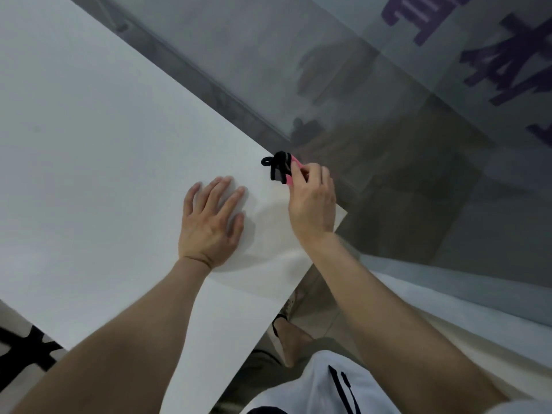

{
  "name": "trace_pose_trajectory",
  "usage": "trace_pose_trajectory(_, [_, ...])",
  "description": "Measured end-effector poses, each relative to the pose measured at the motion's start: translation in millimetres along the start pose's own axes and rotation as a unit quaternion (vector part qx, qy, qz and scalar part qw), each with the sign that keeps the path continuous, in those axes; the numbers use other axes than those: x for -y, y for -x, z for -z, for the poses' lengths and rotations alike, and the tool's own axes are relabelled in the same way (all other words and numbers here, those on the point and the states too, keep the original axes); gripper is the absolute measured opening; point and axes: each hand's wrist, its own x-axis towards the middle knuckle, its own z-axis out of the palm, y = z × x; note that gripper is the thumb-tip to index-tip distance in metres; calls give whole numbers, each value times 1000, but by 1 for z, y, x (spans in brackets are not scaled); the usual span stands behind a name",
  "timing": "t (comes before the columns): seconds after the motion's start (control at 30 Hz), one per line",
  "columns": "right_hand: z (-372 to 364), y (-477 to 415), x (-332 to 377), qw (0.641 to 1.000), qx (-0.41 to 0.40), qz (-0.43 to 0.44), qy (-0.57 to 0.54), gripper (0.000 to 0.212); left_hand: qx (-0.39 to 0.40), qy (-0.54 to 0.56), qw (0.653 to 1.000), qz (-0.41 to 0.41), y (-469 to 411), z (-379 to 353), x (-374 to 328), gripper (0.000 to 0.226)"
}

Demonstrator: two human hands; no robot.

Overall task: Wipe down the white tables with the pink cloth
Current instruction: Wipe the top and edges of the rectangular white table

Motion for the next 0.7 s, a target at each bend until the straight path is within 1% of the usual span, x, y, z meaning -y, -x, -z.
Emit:
trace_pose_trajectory(0.07, [-3,6,-6,1000,-10,5,8,42,-5,3,1000,-2,0,0,0,53])
trace_pose_trajectory(0.2, [-16,22,-3,1000,12,2,9,56,-11,6,1000,0,0,-2,0,53])
trace_pose_trajectory(0.33, [-21,7,-7,999,-44,-14,-6,43,-20,9,1000,-3,0,-2,0,52])
trace_pose_trajectory(0.4, [-23,5,-9,998,-56,-18,-5,43,-20,9,1000,-5,0,-3,1,53])
trace_pose_trajectory(0.53, [-30,15,-10,999,-44,-1,-4,55,-16,2,1000,-5,0,-3,1,53])
trace_pose_trajectory(0.7, [-34,10,-10,1000,-26,-6,8,57,-12,2,1000,-7,0,-2,1,53])
